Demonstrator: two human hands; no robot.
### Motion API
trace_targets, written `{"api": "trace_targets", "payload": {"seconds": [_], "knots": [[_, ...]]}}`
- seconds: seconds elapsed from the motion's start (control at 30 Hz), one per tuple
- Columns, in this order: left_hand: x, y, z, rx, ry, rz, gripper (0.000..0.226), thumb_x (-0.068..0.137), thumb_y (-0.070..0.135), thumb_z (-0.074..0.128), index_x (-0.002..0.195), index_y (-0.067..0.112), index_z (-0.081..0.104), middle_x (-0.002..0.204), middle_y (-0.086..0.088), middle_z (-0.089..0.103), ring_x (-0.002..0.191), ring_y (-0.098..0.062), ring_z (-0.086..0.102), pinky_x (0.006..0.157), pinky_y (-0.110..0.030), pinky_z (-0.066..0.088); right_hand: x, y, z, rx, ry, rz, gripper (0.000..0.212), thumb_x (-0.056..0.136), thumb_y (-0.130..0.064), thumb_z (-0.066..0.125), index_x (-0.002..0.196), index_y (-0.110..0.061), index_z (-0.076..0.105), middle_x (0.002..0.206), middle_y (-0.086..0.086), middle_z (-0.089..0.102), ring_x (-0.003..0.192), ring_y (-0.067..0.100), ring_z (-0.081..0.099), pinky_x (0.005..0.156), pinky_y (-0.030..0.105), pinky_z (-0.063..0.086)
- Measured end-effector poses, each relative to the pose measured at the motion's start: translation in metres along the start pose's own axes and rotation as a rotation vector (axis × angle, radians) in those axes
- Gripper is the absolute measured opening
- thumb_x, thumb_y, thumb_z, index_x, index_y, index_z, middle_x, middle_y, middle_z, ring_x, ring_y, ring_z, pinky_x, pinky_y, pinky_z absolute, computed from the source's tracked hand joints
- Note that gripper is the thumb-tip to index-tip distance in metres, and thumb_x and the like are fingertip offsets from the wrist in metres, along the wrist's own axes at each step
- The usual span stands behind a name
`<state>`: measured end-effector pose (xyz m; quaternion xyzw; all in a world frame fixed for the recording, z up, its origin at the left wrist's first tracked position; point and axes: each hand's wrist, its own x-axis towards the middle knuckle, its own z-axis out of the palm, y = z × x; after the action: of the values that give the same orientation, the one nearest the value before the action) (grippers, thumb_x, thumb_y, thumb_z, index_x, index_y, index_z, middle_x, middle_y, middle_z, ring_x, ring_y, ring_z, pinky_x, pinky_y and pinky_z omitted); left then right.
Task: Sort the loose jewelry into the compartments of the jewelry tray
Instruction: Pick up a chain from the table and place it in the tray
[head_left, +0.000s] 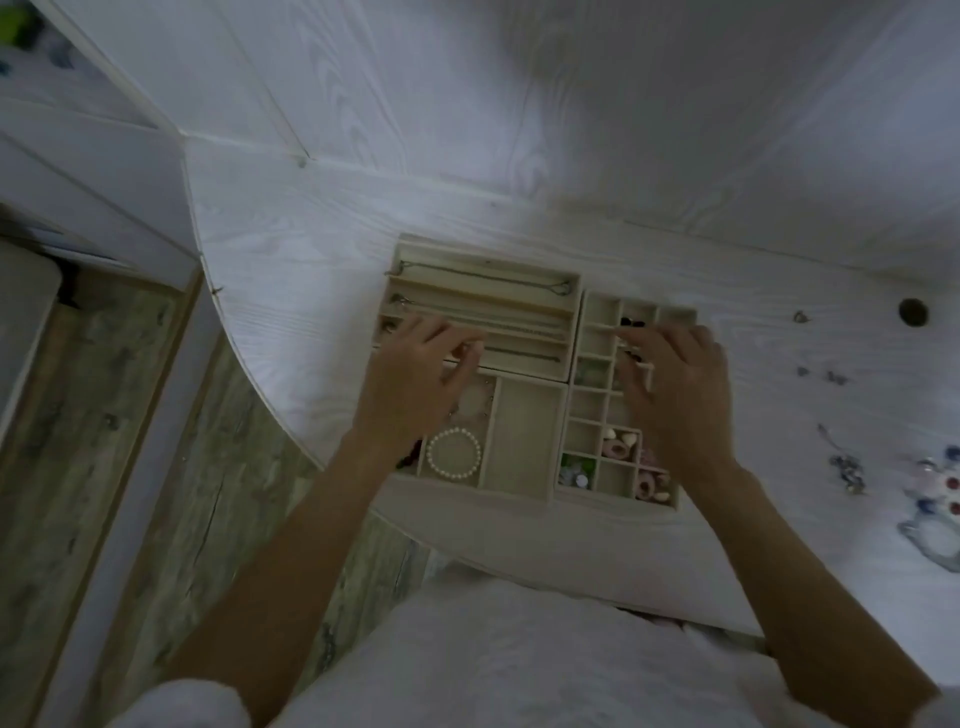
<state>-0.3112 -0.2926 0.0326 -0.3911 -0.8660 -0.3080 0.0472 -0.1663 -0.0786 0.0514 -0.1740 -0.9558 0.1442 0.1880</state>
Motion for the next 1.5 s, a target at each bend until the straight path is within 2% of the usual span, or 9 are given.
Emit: {"api": "trace_targets", "payload": {"seconds": [0.1,0.23,0.4,0.5,0.8,1.03,1.23,1.37,1.5], "knots": [[-0.003,0.052,0.021,-0.167,0.001,-0.045,0.023,0.09,0.025,0.054,0.097,0.015,0.074,0.082,0.002,0.067,0.075,-0.013,0.058,0.068,-0.022,0.046,-0.033,0.031,-0.036,-0.133,-0.029,0.023,0.018,0.091,-0.011,0.055,0.103,-0.006,0.067,0.089,0.012,0.066,0.083,0.03,0.057,0.072,0.039,0.042],[0.0,0.117,0.062,-0.166,-0.21,0.039,0.034,0.087,0.032,0.045,0.097,0.016,0.074,0.082,0.002,0.069,0.074,-0.017,0.062,0.064,-0.023,0.048,-0.08,0.084,-0.066,-0.16,-0.181,0.226,0.014,0.085,-0.003,0.063,0.095,-0.007,0.07,0.079,0.01,0.068,0.068,0.029,0.062,0.065,0.037,0.05],[0.003,0.189,0.123,-0.339,-0.453,0.062,0.025,0.09,0.022,0.052,0.104,0.017,0.072,0.092,0.0,0.069,0.079,-0.015,0.062,0.069,-0.028,0.052,-0.136,0.172,-0.088,-0.18,-0.306,0.449,0.017,0.085,-0.005,0.063,0.101,-0.007,0.07,0.098,0.014,0.066,0.092,0.035,0.057,0.072,0.041,0.051],[0.002,0.229,0.161,-0.384,-0.461,0.027,0.022,0.093,0.02,0.054,0.107,0.017,0.07,0.091,0.001,0.067,0.078,-0.01,0.061,0.071,-0.026,0.05,-0.158,0.223,-0.094,-0.144,-0.361,0.513,0.023,0.088,-0.014,0.063,0.11,-0.008,0.066,0.106,0.015,0.063,0.099,0.035,0.057,0.078,0.042,0.05],[-0.015,0.321,0.257,-0.079,-0.519,-0.085,0.033,0.083,0.032,0.07,0.115,0.022,0.065,0.113,-0.001,0.059,0.106,-0.02,0.053,0.079,-0.033,0.048,-0.163,0.302,-0.095,-0.116,-0.382,0.08,0.026,0.073,-0.014,0.074,0.098,-0.011,0.068,0.098,0.014,0.063,0.087,0.036,0.057,0.073,0.041,0.046],[-0.034,0.333,0.261,-0.041,-0.443,-0.202,0.011,0.083,0.022,0.071,0.092,0.017,0.07,0.097,-0.006,0.062,0.088,-0.025,0.059,0.063,-0.031,0.047,-0.148,0.316,-0.094,-0.036,-0.247,0.066,0.03,0.077,-0.022,0.042,0.09,-0.013,0.069,0.092,0.007,0.062,0.089,0.03,0.048,0.076,0.037,0.034],[-0.051,0.324,0.249,-0.007,-0.408,-0.212,0.006,0.083,0.015,0.07,0.087,0.018,0.072,0.097,-0.004,0.065,0.082,-0.024,0.062,0.06,-0.026,0.045,-0.117,0.294,-0.068,0.153,-0.481,-0.262,0.043,0.074,0.007,0.062,0.11,-0.016,0.069,0.123,0.009,0.058,0.115,0.029,0.046,0.089,0.042,0.042],[-0.059,0.315,0.239,0.019,-0.367,-0.277,0.01,0.086,0.013,0.066,0.093,0.015,0.072,0.094,-0.006,0.065,0.078,-0.027,0.063,0.058,-0.026,0.044,-0.098,0.3,-0.068,0.203,-0.48,-0.295,0.008,0.075,-0.003,0.073,0.08,-0.009,0.07,0.084,0.006,0.066,0.081,0.029,0.058,0.065,0.035,0.049],[-0.068,0.306,0.23,0.011,-0.318,-0.387,0.015,0.087,0.011,0.064,0.101,0.013,0.069,0.089,-0.008,0.062,0.073,-0.027,0.062,0.058,-0.027,0.044,-0.104,0.311,-0.063,0.173,-0.458,-0.23,0.013,0.074,0.007,0.071,0.079,-0.004,0.064,0.076,0.012,0.06,0.067,0.03,0.058,0.048,0.028,0.041]]}}
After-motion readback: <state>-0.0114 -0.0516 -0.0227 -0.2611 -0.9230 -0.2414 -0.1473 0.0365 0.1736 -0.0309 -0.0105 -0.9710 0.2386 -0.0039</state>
